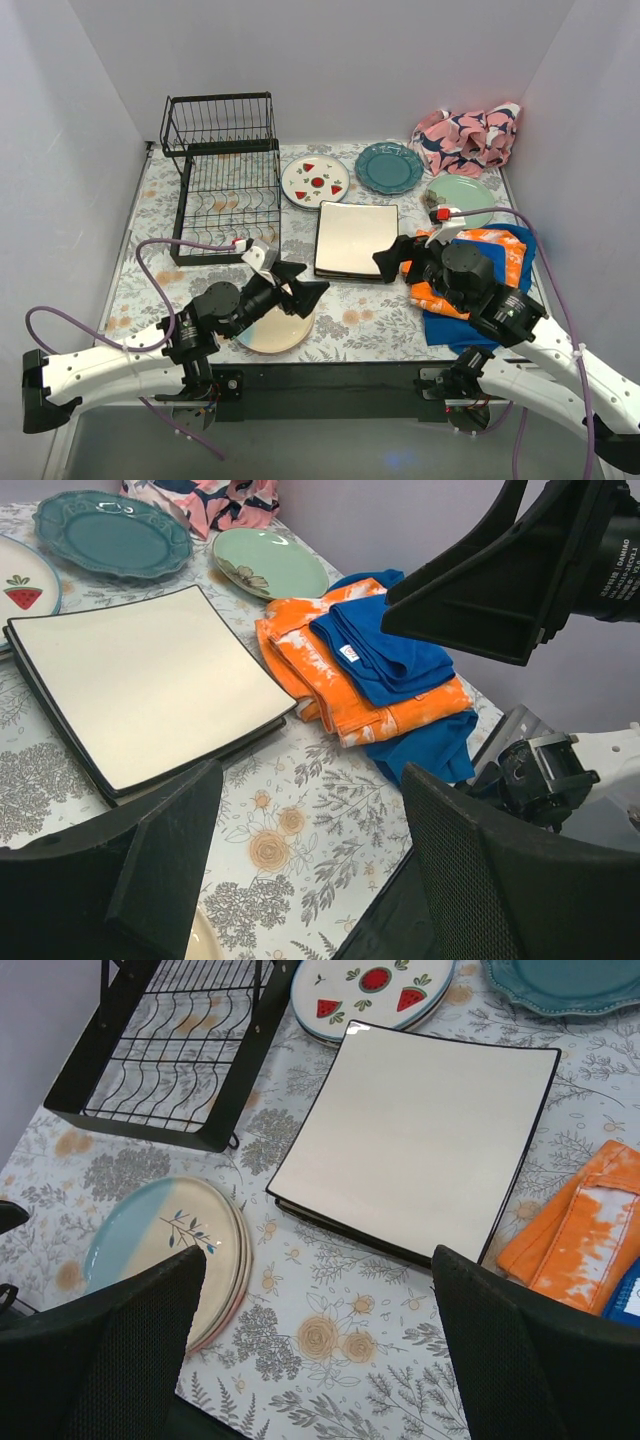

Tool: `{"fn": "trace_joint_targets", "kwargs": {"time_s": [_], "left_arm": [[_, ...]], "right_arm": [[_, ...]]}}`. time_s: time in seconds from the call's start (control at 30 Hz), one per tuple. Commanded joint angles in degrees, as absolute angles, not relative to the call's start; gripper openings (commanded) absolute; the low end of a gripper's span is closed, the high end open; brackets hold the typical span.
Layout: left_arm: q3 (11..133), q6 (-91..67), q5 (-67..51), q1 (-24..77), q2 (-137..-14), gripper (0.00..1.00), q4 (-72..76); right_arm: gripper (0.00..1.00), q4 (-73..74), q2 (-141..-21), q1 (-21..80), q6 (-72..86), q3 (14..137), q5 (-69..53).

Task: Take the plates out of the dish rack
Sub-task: Reset both arms

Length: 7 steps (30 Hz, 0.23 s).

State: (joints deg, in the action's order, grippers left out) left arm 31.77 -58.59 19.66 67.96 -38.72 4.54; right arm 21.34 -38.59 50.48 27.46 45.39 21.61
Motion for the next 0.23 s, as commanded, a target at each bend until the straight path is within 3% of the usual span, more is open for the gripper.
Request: {"fn": "trace_joint_targets", "kwargs": {"time_s": [0.0, 0.2], "left_arm": [[33.4, -58.9, 18.5, 67.9, -38.9, 0.71, 6.4], [33.0, -58.7, 18.9, 67.9, -37.4, 0.71, 7.3]], "right_arm": [[0.99, 20.8, -37.2, 50.5, 25.8, 44.7, 23.9], [0.98, 20.4, -37.7, 50.5, 25.1, 43.9, 22.7]]}}
